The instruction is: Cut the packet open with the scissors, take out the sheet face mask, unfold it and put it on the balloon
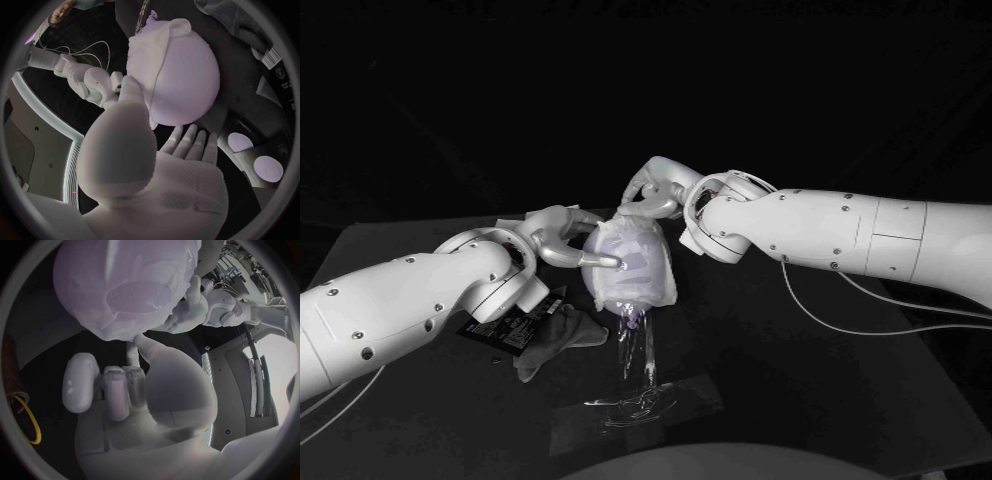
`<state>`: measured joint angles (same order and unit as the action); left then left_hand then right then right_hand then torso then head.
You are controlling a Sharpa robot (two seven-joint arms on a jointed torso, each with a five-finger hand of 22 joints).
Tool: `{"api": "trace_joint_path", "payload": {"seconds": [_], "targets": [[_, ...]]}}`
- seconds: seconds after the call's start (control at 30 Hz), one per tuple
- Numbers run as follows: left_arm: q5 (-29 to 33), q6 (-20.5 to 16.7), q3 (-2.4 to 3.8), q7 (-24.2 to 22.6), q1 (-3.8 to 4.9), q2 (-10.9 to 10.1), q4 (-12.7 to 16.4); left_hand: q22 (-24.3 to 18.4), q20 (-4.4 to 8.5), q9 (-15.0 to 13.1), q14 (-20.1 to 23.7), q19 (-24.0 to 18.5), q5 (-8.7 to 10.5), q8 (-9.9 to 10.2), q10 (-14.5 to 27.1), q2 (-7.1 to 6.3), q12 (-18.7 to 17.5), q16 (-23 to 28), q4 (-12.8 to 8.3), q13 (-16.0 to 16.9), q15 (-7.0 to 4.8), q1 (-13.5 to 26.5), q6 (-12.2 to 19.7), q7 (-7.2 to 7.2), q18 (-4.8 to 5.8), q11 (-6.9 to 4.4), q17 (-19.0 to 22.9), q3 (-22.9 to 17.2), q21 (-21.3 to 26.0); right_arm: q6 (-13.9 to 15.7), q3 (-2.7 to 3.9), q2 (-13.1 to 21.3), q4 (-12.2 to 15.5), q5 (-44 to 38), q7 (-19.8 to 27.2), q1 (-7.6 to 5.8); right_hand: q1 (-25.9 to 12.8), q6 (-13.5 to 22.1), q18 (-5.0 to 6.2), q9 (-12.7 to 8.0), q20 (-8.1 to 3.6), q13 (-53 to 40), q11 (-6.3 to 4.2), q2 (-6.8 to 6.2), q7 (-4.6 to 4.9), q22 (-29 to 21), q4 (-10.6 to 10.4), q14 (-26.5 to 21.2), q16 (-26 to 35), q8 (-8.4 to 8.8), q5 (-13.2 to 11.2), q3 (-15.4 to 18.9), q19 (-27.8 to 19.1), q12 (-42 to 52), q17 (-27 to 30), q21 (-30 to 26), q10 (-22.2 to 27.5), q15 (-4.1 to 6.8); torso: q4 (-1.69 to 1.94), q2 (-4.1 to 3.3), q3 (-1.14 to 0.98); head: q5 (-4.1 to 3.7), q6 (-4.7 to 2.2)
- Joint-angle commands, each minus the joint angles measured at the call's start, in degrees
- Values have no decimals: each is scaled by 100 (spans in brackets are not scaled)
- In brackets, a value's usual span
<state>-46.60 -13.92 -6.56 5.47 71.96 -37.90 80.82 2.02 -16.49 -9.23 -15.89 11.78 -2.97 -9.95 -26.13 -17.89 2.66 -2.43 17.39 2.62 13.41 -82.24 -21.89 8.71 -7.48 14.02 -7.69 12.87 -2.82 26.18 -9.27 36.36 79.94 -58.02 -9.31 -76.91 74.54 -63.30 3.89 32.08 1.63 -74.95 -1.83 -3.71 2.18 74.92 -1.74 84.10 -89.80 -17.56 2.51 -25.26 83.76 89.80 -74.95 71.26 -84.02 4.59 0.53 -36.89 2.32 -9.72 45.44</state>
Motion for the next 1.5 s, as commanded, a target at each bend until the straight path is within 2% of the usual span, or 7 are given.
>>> {"api": "trace_joint_path", "payload": {"seconds": [0.03, 0.6, 1.27, 1.37, 1.43, 1.47, 1.5], "targets": [[-11, 28, 2, 6, 2, 15, 13, -1, -3, -5, 16, -22, -19, -26, 2, 6, 8, 24, -3, 8, -37, -51, -35, 726, 21, -17, 4, 17, 24, -84, 3, -55, -76, -18, 104, -9, 21, 10, -35, 885, -31, -1505, -21, 44, -25, 1031, 18, 590, -20, -259, 29, -37, -7, 20, -1505, -33, -598, 47, 2, 0, 2, 2, -13], [13, 24, 1, 19, 4, 13, 22, -1, -3, -6, 17, -24, -19, -27, -1, 6, 9, 23, -2, 8, -39, -50, -37, 724, 19, -19, 5, 18, 25, -175, 3, -322, -534, -233, -45, -16, 31, 53, -31, 942, -30, -1505, -17, 40, -20, 1026, 53, 590, -20, -292, 29, -94, -16, 20, -1505, -55, -598, 44, 0, 3, 2, 22, -32], [21, 32, 0, 32, 3, 4, 21, -1, -3, -7, 19, -25, -19, -28, 1, 6, 9, 24, -2, 8, -40, -49, -39, 724, 17, -20, 6, 18, 25, -331, 2, -271, -633, -332, -276, -21, -24, 122, -14, 990, -26, -1505, -3, 16, -2, 1000, 49, 590, -20, -304, 27, -133, -52, 20, -1505, -157, -598, 35, -1, 5, -4, 11, -48], [21, 30, 0, 33, 3, 4, 17, -1, -3, -7, 19, -25, -19, -28, 1, 6, 9, 24, -2, 8, -40, -49, -39, 724, 17, -20, 6, 18, 25, -247, 1, -291, -679, -129, -204, -26, -545, 683, 44, 860, 19, -1505, 174, -283, 233, 901, -247, 590, -20, 56, 61, 141, -196, 20, -1505, -548, -598, -70, -4, 6, 1, 10, -61], [21, 31, 0, 32, 3, 5, 15, -1, -3, -7, 19, -25, -19, -28, 1, 6, 9, 24, -2, 8, -40, -49, -39, 724, 17, -20, 6, 18, 25, -214, 1, -297, -697, -57, -171, -28, -829, 1292, 56, 688, 109, -1451, 351, -422, 482, 839, -462, 590, -20, 456, 55, 356, -293, -82, -1505, -784, -556, -275, -1, 6, 2, 5, -65], [21, 31, 0, 32, 3, 6, 14, -1, -3, -7, 19, -25, -19, -28, 1, 6, 9, 24, -2, 8, -40, -49, -39, 724, 17, -20, 6, 18, 25, -192, 0, -300, -710, 2, -147, -30, -829, 1292, 56, 688, 109, -1451, 351, -422, 482, 839, -462, 590, -20, 456, 55, 356, -293, -82, -1505, -784, -556, -275, 0, 6, 3, 5, -69], [21, 32, 0, 31, 3, 6, 13, -1, -3, -7, 19, -25, -19, -28, 1, 6, 9, 24, -2, 8, -40, -49, -39, 724, 17, -20, 6, 18, 25, -180, 0, -302, -720, 45, -131, -32, -957, 1784, 95, 537, 227, -1217, 586, -527, 626, 716, -626, 590, -20, 786, 32, 583, -488, -535, -1505, -1247, -350, -445, 0, 7, 3, 6, -70]]}}
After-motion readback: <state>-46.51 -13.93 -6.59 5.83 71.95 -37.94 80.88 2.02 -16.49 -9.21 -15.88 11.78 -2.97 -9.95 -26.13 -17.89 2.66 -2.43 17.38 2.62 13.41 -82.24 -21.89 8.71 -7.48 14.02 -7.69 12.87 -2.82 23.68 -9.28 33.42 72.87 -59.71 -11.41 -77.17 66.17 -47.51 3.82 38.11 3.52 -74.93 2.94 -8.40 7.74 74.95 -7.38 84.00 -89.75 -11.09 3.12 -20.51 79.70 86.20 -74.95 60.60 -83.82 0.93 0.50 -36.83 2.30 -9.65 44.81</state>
